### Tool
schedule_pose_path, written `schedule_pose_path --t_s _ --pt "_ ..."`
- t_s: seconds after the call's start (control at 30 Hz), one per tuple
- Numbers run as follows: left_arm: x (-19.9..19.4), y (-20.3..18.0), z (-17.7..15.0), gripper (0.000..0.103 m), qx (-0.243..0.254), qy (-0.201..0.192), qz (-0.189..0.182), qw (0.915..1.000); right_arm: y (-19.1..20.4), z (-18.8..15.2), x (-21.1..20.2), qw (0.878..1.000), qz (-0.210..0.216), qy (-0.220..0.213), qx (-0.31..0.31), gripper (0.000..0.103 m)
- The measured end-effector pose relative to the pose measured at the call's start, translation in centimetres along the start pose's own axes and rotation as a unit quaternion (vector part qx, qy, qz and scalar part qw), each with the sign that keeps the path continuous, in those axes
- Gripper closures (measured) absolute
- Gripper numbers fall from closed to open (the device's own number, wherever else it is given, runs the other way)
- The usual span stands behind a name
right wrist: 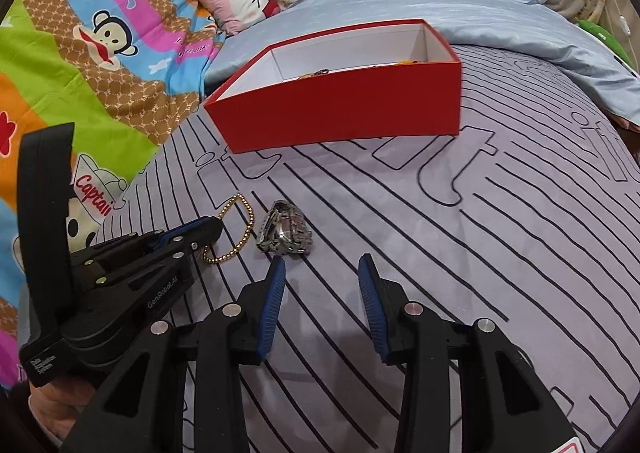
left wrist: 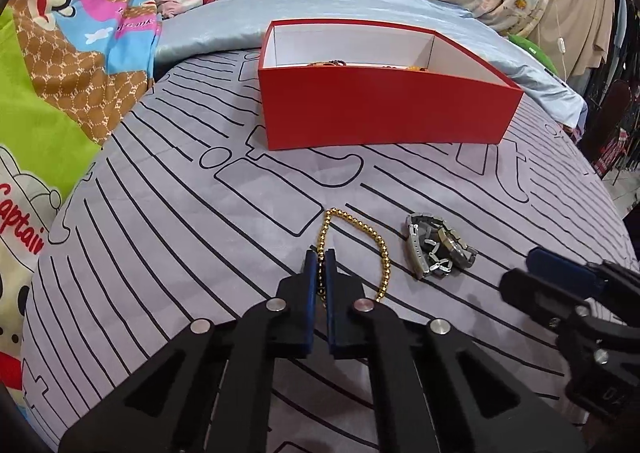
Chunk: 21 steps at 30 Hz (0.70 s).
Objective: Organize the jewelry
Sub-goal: 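Grasp the gold bead chain with the left gripper while the right grasps the silver watch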
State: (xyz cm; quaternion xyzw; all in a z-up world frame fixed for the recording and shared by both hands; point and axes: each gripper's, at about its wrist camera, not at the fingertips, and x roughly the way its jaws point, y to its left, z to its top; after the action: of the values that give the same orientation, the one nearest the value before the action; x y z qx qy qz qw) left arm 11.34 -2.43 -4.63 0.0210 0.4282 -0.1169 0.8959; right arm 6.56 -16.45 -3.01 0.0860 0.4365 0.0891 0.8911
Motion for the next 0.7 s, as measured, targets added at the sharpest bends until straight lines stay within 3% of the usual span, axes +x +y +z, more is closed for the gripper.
schedule_pose_path --t_s 0.33,0.47,0.63,0.7 --pt "-1.3 1.5 0.3 0.1 -0.025 -0.005 -0.011 0.9996 2.1 1.3 2.5 1.0 0.007 0.012 -0.025 0.065" --pt "-1.3 1.9 0.2 0.1 -0.031 -0.003 -0.013 0.9994 2.6 1.8 3.4 0.999 0.002 0.012 -0.034 0.056" --pt "-1.0 2.2 -0.1 0.1 -0.035 0.004 -0.017 0.9992 3.1 1.8 4.0 0.999 -0.003 0.013 -0.044 0.056" --pt "-0.8 2.3 -0.1 0.1 -0.037 0.008 -0.018 0.9991 3.0 1.8 4.0 0.999 -0.008 0.011 -0.044 0.063"
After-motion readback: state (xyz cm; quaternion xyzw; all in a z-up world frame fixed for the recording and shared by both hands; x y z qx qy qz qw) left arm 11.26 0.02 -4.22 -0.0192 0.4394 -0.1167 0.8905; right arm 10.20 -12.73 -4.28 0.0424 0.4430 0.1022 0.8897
